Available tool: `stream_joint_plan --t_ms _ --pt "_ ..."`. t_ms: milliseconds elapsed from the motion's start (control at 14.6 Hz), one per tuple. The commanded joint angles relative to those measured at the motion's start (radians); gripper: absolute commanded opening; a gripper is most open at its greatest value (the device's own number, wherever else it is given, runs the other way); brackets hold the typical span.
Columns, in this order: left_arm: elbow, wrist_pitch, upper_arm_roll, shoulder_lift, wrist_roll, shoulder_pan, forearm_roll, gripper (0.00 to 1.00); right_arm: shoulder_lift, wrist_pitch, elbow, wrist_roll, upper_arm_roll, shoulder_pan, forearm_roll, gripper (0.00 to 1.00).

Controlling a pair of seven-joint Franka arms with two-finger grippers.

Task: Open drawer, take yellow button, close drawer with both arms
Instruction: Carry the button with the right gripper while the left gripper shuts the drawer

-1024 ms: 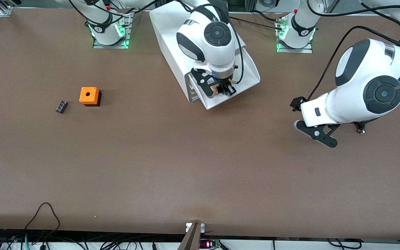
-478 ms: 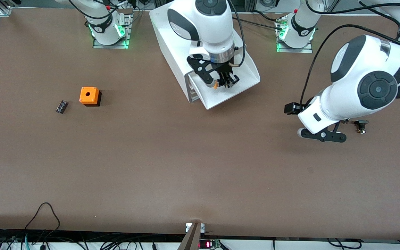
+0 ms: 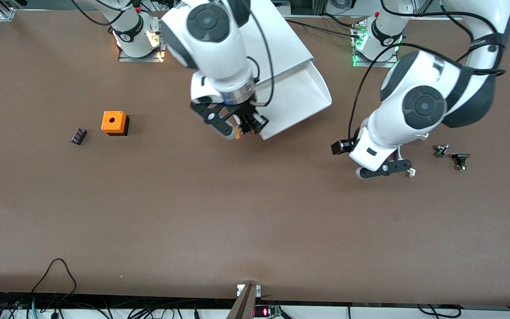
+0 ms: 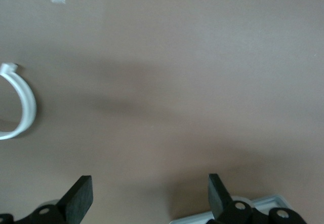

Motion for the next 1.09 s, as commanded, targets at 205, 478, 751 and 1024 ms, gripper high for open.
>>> stream_joint_plan --t_ms 205,478,751,1024 --pt "-0.273 0.241 -0.073 -0.102 -0.258 0.006 0.002 1.00 -0.024 -0.133 0.001 -0.445 0.011 -0.213 0.039 0.00" --pt "-0.308 0.255 -0.117 -0.107 -0.338 0.005 0.002 1.00 -0.026 -0.141 -0.034 -0.697 0.008 -0.333 0.037 0.00" --pt "-0.328 0.207 -0.212 -0.110 -0.413 0.008 -0.001 0.99 -0.015 -0.120 -0.077 -0.924 0.007 -0.445 0.034 0.00" --pt "-0.330 0.148 -0.260 -0.108 -0.424 0.009 -0.013 0.99 -0.001 -0.025 -0.153 -1.118 0.005 -0.533 0.022 0.00"
